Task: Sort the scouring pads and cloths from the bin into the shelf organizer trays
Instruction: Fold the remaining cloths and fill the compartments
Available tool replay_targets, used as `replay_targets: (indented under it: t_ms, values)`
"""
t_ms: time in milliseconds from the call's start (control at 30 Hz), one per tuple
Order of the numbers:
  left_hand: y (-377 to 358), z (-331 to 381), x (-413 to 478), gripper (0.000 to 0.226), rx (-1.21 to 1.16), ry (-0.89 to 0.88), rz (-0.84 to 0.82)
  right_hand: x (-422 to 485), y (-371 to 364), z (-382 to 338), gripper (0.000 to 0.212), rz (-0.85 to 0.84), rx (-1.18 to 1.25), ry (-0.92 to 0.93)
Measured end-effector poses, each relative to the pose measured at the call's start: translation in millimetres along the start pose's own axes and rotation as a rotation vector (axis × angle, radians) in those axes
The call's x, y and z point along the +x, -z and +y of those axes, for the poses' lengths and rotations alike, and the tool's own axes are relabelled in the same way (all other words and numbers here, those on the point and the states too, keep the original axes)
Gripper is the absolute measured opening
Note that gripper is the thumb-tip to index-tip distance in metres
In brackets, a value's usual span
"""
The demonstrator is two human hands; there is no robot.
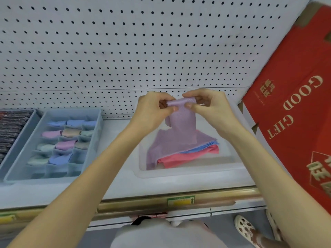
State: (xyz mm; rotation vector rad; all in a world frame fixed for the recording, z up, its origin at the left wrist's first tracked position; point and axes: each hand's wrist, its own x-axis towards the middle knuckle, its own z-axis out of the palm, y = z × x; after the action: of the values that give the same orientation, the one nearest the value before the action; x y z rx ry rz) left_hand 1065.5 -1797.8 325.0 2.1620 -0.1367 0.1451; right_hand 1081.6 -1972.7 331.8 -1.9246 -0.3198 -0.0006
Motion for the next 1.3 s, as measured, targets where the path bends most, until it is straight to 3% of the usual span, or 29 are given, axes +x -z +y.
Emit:
replay_targets:
  t_ms: [200, 367, 667, 967, 1067, 1167, 1300]
  values:
    - [4.3, -3.9, 2.9, 0.01, -0.098, 0.068, -0.129, 0.0, -2.8, -0.1, 0.031, 0.022, -0.019, 0.017]
    - [4.6, -1.9, 0.6, 0.014, -0.234, 0.169, -0.089, -1.8, -2.4, -0.8, 0.024, 0.038, 0.057, -0.007]
    - [-2.0, 3.0, -8.5, 0.018, -0.619, 0.148, -0.04, -10.7, -0.9, -7.5, 0.029, 0.067, 0.324, -0.08]
    - [-5.6, 2.5, -11.9, 0.036, -0.564, 0.079, -0.044, -13.2, -0.7, -6.1, 0.036, 0.016, 0.481, -0.204]
    - [-5.4, 2.8, -10.7, 0.035, -0.397, 0.04, -0.023, -15.2, -0.5, -6.3, 0.033, 0.032, 0.391, -0.184]
    - [-3.4, -1.6, -8.9, 0.017, -0.149, 0.002, -0.048, -15.1, -1.9, -2.9, 0.025, 0.079, 0.054, -0.083]
    - [2.0, -4.9, -8.4, 0.004, -0.158, -0.002, -0.121, -13.0, -1.4, -0.1, 0.014, 0.031, -0.141, -0.037]
